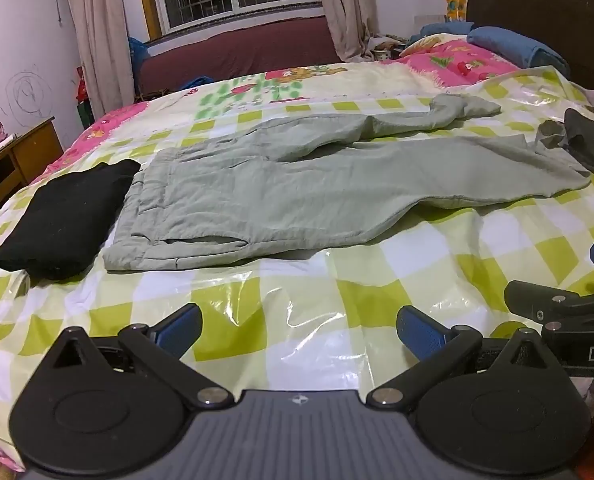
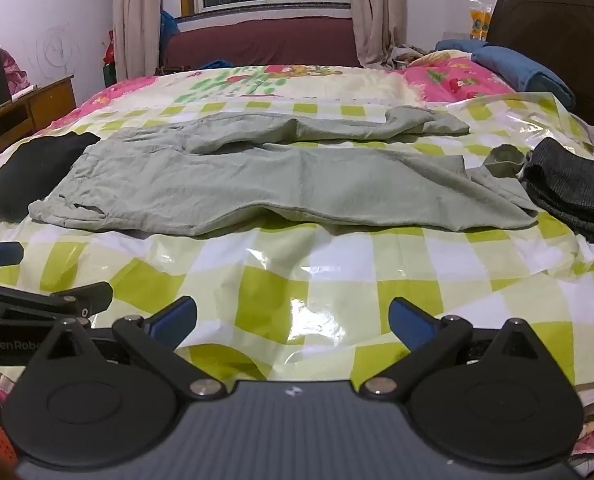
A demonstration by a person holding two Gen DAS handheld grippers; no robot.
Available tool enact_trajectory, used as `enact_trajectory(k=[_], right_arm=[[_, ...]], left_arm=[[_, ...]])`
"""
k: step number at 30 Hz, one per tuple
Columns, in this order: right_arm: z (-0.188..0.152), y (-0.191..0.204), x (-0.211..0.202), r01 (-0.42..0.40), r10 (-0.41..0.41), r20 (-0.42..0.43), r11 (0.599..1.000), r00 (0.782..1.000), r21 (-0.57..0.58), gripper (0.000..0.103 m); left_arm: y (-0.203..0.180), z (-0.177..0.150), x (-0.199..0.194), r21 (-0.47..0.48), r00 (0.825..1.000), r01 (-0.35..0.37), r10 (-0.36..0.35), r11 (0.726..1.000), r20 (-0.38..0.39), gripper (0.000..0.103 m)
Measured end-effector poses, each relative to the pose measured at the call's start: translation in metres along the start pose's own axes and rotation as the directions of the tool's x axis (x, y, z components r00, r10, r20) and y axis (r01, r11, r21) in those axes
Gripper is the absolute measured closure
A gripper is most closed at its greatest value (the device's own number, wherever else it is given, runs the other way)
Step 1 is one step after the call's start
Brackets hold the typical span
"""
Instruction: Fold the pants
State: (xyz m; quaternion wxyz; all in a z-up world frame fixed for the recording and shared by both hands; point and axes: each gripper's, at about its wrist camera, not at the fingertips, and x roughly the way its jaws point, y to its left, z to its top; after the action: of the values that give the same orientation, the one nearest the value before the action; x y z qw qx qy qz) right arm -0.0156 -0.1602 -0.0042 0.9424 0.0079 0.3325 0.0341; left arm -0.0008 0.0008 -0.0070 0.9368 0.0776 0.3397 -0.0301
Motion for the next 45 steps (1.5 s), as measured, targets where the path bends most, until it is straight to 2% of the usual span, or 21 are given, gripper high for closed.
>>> enact_trajectory(k=[45], right_arm=[[0.0002, 0.0032, 0.0054, -0.015, 0.014, -0.038, 1.0, 0.999, -0.015, 0.002]], left_arm=[[0.0008, -0.0052, 0.0029, 0.02, 1.0, -0.019, 0.019, 1.0, 0.004, 0.0]])
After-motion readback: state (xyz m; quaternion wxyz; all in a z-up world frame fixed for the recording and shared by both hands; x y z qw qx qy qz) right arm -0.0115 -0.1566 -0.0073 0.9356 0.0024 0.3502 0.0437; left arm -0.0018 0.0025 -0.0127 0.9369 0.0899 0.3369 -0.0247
